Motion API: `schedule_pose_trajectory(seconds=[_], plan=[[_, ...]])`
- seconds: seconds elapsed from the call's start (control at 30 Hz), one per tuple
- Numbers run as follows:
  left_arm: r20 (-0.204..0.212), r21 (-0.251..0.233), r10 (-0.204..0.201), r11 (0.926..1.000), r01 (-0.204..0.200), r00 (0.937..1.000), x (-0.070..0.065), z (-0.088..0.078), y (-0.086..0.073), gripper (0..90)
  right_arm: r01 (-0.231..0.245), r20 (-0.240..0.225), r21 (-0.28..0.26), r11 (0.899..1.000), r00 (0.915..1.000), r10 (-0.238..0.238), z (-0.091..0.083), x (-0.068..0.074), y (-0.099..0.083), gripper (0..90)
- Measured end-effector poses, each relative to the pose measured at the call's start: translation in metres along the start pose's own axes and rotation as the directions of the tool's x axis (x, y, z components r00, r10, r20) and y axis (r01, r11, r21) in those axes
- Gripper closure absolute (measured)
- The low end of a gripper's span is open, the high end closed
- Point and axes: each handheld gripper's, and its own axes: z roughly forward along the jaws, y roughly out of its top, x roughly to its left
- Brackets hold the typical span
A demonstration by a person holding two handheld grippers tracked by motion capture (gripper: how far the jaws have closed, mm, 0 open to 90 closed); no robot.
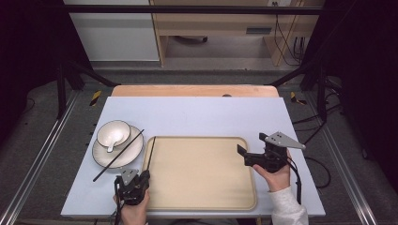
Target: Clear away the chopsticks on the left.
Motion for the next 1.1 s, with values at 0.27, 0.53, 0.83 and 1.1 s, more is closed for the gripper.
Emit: schedule_pose_trajectory(seconds=[0.27,0.53,0.83,1.1], plan=[[0.001,0.005,0.011,0.9999,-0.011,0.9999,0.000,0.000,0.001,84.9,0.002,-0.001,0.000,1.000,1.0000,-0.002,0.000,0.000,0.000,4.0],[0.053,-0.010,0.025,0.9996,-0.024,0.9983,0.000,-0.003,0.003,79.0,-0.003,0.003,-0.009,1.000,1.0000,0.003,-0.003,-0.001,0.001,4.0],[0.145,-0.101,0.074,0.9931,-0.059,0.9867,0.012,-0.020,0.031,61.2,-0.011,0.007,-0.017,1.000,0.9999,0.011,-0.005,-0.002,0.001,4.0],[0.206,-0.126,0.183,0.9792,-0.159,0.9613,0.016,-0.023,0.060,43.4,-0.001,0.004,-0.011,1.000,1.0000,0.001,-0.003,-0.001,0.000,4.0]])
